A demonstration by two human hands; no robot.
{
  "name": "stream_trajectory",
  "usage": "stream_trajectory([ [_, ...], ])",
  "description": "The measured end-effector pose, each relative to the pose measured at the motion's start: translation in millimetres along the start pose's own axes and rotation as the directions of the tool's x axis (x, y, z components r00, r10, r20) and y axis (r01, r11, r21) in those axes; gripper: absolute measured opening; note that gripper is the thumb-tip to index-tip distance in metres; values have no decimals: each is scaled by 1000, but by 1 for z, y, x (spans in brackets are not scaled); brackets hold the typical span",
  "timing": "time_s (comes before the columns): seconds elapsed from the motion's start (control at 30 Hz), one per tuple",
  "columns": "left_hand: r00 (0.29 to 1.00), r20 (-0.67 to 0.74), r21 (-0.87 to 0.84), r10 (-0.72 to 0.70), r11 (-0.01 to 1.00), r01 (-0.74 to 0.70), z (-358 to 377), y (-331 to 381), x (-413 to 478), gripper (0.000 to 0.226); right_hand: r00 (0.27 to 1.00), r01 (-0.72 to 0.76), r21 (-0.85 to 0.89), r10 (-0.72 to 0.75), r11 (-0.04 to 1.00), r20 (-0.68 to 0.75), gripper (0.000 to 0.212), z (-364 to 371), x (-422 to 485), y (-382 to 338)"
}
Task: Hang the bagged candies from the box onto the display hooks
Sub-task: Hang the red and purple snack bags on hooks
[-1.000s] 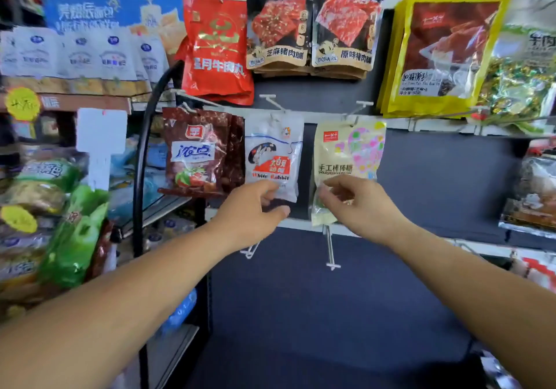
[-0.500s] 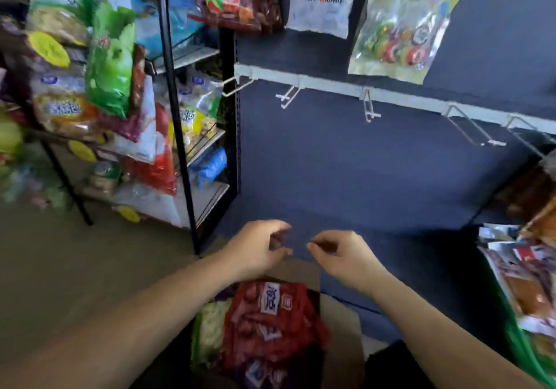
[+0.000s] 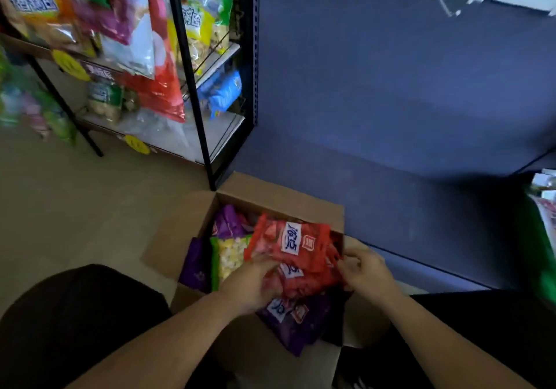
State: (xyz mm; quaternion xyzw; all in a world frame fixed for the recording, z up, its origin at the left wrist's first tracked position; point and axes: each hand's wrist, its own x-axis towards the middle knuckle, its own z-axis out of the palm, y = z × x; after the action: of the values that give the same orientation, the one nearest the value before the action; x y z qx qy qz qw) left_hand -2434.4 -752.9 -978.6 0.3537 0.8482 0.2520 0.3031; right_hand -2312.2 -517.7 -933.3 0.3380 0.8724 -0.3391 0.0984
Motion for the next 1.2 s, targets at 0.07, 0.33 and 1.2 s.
stream_trajectory([
  [0.07,1000,-24,-12,-13,1000,13,0,-6,12,57,997,-78,40,78,996,4,31,3,7,7],
  [0.33,999,33,238,-4,971,-4,24,-26,73,81,954,-294,332,294,896,51,30,36,41,35],
  [1.2,997,75,270,-10,963,-11,31,-17,42,90,933,-359,504,298,785,200,25,64,63,8],
])
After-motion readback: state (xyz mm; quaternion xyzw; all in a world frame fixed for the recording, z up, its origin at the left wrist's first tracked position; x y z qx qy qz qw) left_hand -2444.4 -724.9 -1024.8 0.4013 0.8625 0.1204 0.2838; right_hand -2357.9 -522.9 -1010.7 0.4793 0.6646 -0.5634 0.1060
